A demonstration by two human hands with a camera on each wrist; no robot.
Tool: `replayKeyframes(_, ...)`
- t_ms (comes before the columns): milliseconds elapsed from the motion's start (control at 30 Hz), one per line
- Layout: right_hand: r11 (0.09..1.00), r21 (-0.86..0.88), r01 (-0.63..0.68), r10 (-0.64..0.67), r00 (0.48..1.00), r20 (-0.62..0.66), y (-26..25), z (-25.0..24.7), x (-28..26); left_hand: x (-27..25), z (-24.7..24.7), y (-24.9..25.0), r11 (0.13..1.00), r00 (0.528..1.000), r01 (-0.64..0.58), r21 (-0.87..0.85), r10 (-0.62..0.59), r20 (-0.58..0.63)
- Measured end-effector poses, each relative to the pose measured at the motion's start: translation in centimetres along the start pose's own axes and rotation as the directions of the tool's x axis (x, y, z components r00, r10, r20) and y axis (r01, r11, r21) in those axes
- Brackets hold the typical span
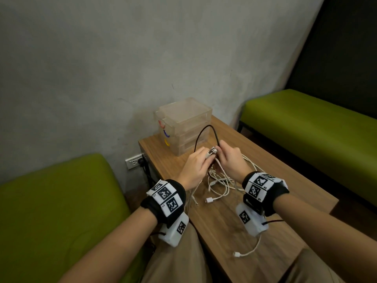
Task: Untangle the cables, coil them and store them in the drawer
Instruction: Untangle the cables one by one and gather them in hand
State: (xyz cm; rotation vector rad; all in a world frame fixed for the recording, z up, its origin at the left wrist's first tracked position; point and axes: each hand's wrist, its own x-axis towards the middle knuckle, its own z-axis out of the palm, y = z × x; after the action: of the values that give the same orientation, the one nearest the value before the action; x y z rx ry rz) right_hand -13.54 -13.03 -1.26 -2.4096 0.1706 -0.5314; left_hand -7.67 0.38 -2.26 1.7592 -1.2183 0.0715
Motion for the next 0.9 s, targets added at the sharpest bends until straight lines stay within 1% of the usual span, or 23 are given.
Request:
replayKeyframes(100, 1.000, -0.021, 0.004, -0.004, 1.000, 0.021, -0.1, 0.2, 0.1, 0.1, -0.1, -0.2, 0.999, 0.999, 0.040, -0.021, -0.040, 0.002)
replayKeyframes(233, 0.999, -0.007, -0.043, 0.044, 0.998, 0.052, -0.2, 0.3, 0.3, 0.0, 0.4, -0.3, 1.000, 0.998, -0.018, 0.011, 0.018, 0.061)
replayKeyframes(267, 0.999, -0.003, -0.053, 0.053, 0.998, 0.042, -0.2, 0.4, 0.4, -0.2, 0.5, -0.4, 0.999, 0.996, -0.032, 0.022, 0.030, 0.087)
replayKeyframes(367, 0.998, -0.006, -0.068, 0.067, 0.996, -0.065, -0.2, 0.0, 0.8, -0.9, 0.8, -1.1, 0.998, 0.990, -0.011, 0.068, 0.001, 0.143)
replayKeyframes(467, 0.994, 0.087, -0.072, 0.084, 0.986, -0.147, -0.3, -0.9, 1.5, -1.8, 0.8, -2.1, 0.991, 0.974, 0.016, 0.129, -0.045, 0.223)
replayKeyframes(533, 0.992, 0.107, -0.072, 0.096, 0.967, -0.237, -0.6, -1.6, 2.1, -2.3, 0.9, -2.5, 0.985, 0.958, 0.037, 0.167, -0.083, 0.274)
replayKeyframes(600, 0.984, 0.167, -0.060, 0.111, 0.942, -0.318, -1.1, -2.0, 2.6, -2.3, 0.9, -2.9, 0.979, 0.959, 0.088, 0.181, -0.133, 0.251)
replayKeyframes(667, 0.961, 0.276, -0.031, 0.128, 0.932, -0.340, -1.6, -2.2, 2.8, -2.0, 0.7, -3.0, 0.976, 0.964, 0.156, 0.153, -0.184, 0.192)
replayKeyframes(733, 0.940, 0.340, -0.021, 0.126, 0.949, -0.288, -2.0, -2.2, 2.4, -1.7, 0.3, -2.7, 0.981, 0.978, 0.179, 0.079, -0.185, 0.091)
replayKeyframes(800, 0.935, 0.352, -0.035, 0.115, 0.971, -0.211, -2.2, -1.8, 1.9, -1.2, 0.0, -2.1, 0.990, 0.990, 0.137, 0.017, -0.137, -0.029)
replayKeyframes(833, 0.929, 0.367, -0.041, 0.118, 0.975, -0.189, -2.2, -1.6, 1.8, -1.0, 0.1, -1.6, 0.992, 0.991, 0.122, -0.019, -0.123, -0.051)
replayKeyframes(900, 0.927, 0.375, -0.025, 0.105, 0.975, -0.194, -2.1, -1.2, 2.0, -0.5, 0.3, -0.7, 0.987, 0.989, 0.133, -0.086, -0.137, -0.047)
